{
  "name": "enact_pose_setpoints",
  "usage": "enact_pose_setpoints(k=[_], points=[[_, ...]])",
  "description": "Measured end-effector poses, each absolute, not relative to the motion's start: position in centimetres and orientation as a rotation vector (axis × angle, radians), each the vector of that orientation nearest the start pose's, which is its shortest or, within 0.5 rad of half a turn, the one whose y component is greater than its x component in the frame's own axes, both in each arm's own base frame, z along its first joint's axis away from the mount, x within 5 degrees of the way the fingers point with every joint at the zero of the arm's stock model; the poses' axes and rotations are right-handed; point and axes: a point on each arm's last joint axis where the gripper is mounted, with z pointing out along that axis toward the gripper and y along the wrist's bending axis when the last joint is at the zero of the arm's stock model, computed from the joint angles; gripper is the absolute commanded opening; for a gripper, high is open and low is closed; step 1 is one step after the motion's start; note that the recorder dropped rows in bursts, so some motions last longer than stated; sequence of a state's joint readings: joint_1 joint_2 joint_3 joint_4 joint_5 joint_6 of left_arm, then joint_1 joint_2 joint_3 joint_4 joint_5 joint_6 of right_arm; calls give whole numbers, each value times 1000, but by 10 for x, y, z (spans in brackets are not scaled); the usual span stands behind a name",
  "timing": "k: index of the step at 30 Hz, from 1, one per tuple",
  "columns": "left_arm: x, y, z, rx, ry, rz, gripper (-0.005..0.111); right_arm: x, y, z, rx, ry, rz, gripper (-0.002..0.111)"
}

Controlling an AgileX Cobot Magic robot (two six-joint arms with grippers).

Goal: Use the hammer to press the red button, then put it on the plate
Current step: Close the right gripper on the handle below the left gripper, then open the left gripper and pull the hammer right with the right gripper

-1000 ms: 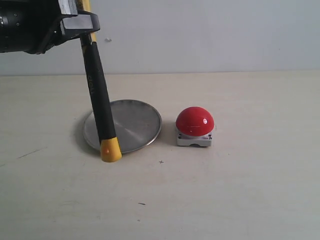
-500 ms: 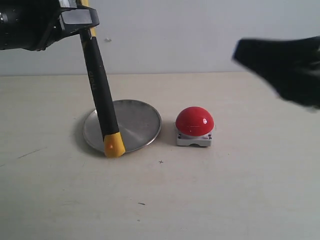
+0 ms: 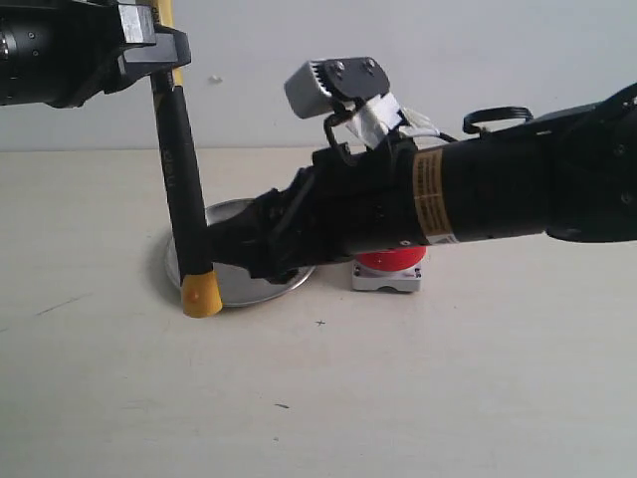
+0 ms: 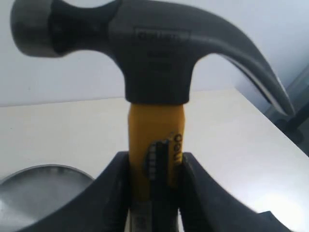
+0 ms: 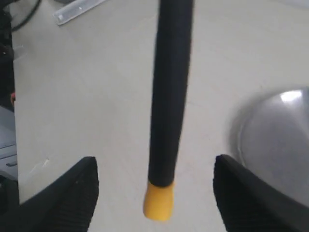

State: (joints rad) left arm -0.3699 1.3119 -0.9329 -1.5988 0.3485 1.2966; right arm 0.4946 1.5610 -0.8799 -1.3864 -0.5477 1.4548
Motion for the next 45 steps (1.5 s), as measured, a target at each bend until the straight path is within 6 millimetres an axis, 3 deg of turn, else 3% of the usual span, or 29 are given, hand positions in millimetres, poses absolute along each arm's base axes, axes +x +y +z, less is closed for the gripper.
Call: enact_pose_setpoints(k=[7, 25, 34, 43, 45], points=[[263, -134, 331, 301, 1885, -778, 0, 270, 212, 263, -731, 1852, 903, 67], [260, -138, 332, 335, 1880, -833, 0, 300, 225, 223, -565, 1762, 937, 64], [265, -146, 318, 379, 1923, -892, 0, 302, 226, 225, -547, 1762, 950, 40], [270, -148, 309, 393, 1952, -872, 0, 302, 225, 220, -524, 1832, 947, 2], [270, -148, 309, 397, 1951, -874, 0, 302, 225, 220, -527, 1833, 946, 0]])
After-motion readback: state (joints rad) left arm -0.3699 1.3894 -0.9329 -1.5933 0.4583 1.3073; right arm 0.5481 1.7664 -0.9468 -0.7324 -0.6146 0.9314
